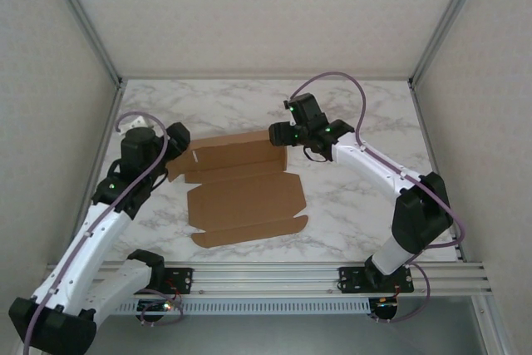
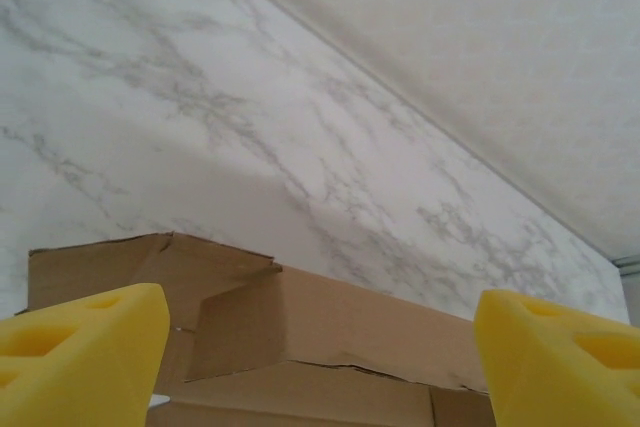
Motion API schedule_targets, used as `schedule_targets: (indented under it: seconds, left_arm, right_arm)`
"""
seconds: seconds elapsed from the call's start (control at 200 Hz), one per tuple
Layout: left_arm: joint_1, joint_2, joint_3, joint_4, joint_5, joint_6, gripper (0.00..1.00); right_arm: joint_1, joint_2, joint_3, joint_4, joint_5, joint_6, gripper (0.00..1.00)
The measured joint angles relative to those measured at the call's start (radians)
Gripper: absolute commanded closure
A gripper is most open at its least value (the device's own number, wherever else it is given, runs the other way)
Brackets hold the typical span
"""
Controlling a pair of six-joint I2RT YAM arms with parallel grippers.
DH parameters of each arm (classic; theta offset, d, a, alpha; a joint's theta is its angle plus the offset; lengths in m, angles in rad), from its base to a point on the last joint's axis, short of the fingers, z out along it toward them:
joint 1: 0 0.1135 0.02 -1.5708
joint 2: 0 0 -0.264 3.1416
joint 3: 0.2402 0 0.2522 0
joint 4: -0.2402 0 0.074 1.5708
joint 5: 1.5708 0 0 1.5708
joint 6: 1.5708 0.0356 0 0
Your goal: Fold the paper box
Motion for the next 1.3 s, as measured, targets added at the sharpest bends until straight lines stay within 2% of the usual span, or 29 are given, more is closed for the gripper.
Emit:
schedule_targets:
  seconds: [0.155, 0.461, 0.651, 1.056, 1.302]
  left_arm:
    - [0.004, 0.097, -0.049, 0.054, 0.065, -0.027, 0.28]
    - [0.011, 0.103, -0.162, 0.098, 0.129, -0.061, 0.29]
    - [0.021, 0.107, -0.201, 0.132, 0.157, -0.072, 0.31]
    - [0.024, 0.166, -0.205, 0.316, 0.372, -0.095, 0.39]
    - [0.024, 0.189, -0.188, 0.28, 0.386, -0.071, 0.33]
  right_arm:
    - [-0.003, 0.001, -0.007, 0.019, -0.014, 0.019, 0.31]
    - [-0.003, 0.014, -0.072, 0.085, -0.038, 0.061, 0.47]
    - [-0.005, 0.013, -0.101, 0.139, -0.052, 0.089, 0.48]
    - [-0.048, -0.047, -0.145, 0.124, -0.038, 0.092, 0.47]
    - [-0.072, -0.057, -0.145, 0.095, -0.027, 0.066, 0.47]
